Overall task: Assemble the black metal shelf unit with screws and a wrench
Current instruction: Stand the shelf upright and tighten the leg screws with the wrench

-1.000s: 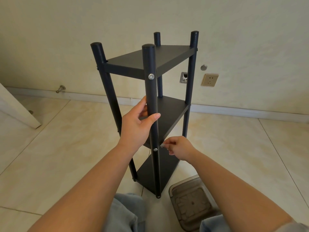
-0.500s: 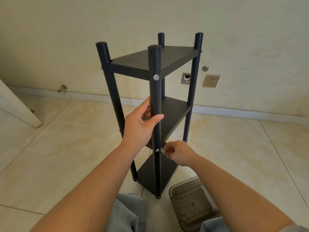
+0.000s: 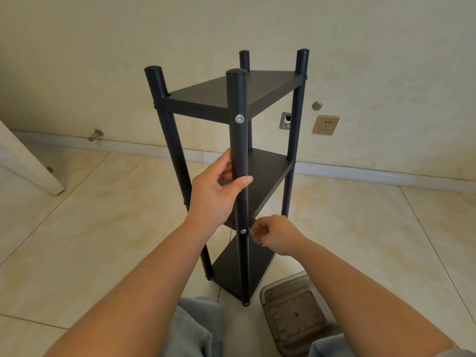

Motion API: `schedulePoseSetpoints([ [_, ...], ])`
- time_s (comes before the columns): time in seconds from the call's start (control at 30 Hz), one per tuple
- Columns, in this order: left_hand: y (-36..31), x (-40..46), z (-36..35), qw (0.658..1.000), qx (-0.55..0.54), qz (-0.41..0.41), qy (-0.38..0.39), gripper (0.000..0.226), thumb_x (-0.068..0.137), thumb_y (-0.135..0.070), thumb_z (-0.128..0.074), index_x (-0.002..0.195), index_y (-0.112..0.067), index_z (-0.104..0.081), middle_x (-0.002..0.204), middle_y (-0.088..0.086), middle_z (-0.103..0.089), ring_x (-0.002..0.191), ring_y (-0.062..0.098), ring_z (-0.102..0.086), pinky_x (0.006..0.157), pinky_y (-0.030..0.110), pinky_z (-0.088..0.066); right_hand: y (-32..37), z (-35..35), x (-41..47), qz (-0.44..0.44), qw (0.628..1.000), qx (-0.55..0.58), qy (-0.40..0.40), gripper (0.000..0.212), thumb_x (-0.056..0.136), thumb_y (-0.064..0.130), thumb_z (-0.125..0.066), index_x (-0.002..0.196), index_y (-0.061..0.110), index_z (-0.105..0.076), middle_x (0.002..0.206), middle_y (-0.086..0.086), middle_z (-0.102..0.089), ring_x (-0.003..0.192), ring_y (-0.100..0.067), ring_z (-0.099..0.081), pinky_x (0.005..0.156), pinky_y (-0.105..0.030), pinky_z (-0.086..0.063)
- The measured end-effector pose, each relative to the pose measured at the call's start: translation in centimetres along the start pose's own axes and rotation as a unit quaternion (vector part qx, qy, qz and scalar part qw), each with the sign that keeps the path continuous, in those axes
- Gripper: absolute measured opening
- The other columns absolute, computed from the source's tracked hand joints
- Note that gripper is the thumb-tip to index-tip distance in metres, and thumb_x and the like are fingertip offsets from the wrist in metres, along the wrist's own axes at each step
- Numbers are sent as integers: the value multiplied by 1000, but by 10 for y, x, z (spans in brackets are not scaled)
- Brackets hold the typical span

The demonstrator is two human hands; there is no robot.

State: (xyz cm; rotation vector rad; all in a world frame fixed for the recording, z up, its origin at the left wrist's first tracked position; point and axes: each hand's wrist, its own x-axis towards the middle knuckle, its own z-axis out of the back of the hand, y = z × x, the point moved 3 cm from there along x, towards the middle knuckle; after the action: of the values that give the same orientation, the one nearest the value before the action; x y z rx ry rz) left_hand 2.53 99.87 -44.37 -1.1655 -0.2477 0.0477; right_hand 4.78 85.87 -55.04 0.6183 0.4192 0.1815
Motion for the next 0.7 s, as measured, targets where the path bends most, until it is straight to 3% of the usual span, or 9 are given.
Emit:
schedulePoseSetpoints([
  [0.1,-2,-1,0,1000,-4,-4,5,52,84,-25,-68,132,-33,-48,105,-24,-53,83,-10,-53,61,-4,-37,-3,-4,-3,1,998,-59,14,6,88,15,-62,89,21,-62,84,4,-60,83,-14,-60,76,-19,-43],
  [0.2,-2,-1,1,1000,-3,-8,12,52,83,-25,-70,130,-32,-47,103,-23,-54,84,-9,-54,65,-2,-40,-18,-3,1,-57,982,-179,7,10,88,15,-63,97,12,-66,88,-2,-64,86,-18,-66,81,-25,-53],
  [0.23,-2,-1,1,1000,0,-9,17,52,82,-26,-71,128,-33,-47,104,-22,-56,87,-6,-56,68,1,-43,-24,1,3,-95,981,-169,-12,12,88,14,-64,100,10,-66,90,-5,-66,84,-20,-68,79,-26,-56],
  [0.3,-1,-1,1,999,5,-12,30,48,81,-25,-72,121,-35,-46,105,-18,-59,92,0,-59,75,9,-46,-34,11,7,-182,981,20,-59,12,90,12,-61,99,4,-63,85,-8,-67,72,-18,-68,69,-25,-58],
  [0.33,-1,-2,1,999,8,-15,41,47,81,-25,-73,117,-35,-45,106,-17,-60,94,2,-59,77,10,-46,-35,15,9,-217,958,172,-70,11,92,11,-59,98,3,-60,85,-9,-66,69,-17,-67,66,-25,-58],
  [0.4,-2,-5,0,997,21,-22,67,45,80,-25,-73,112,-36,-45,104,-17,-60,95,2,-60,75,8,-45,-29,20,9,-225,863,447,-65,11,95,12,-55,103,5,-56,99,-12,-64,84,-21,-68,77,-31,-58],
  [0.43,-2,-6,-1,996,31,-26,82,45,79,-26,-74,111,-37,-44,102,-19,-60,93,1,-59,73,6,-44,-25,21,9,-202,823,528,-54,12,96,12,-53,105,6,-55,107,-13,-62,93,-24,-67,83,-35,-56],
  [0.53,-4,-12,-5,991,53,-40,120,44,79,-27,-74,110,-38,-44,97,-25,-56,88,-4,-57,67,1,-42,-15,16,7,-144,761,632,-29,15,97,14,-49,110,7,-55,112,-14,-61,104,-28,-63,85,-39,-55],
  [0.7,-7,-21,-12,984,66,-63,154,44,78,-29,-75,109,-39,-45,92,-28,-55,86,-13,-56,68,-1,-43,-20,17,16,-128,760,632,-72,26,97,18,-50,120,5,-53,120,-16,-59,111,-29,-59,92,-41,-51],
])
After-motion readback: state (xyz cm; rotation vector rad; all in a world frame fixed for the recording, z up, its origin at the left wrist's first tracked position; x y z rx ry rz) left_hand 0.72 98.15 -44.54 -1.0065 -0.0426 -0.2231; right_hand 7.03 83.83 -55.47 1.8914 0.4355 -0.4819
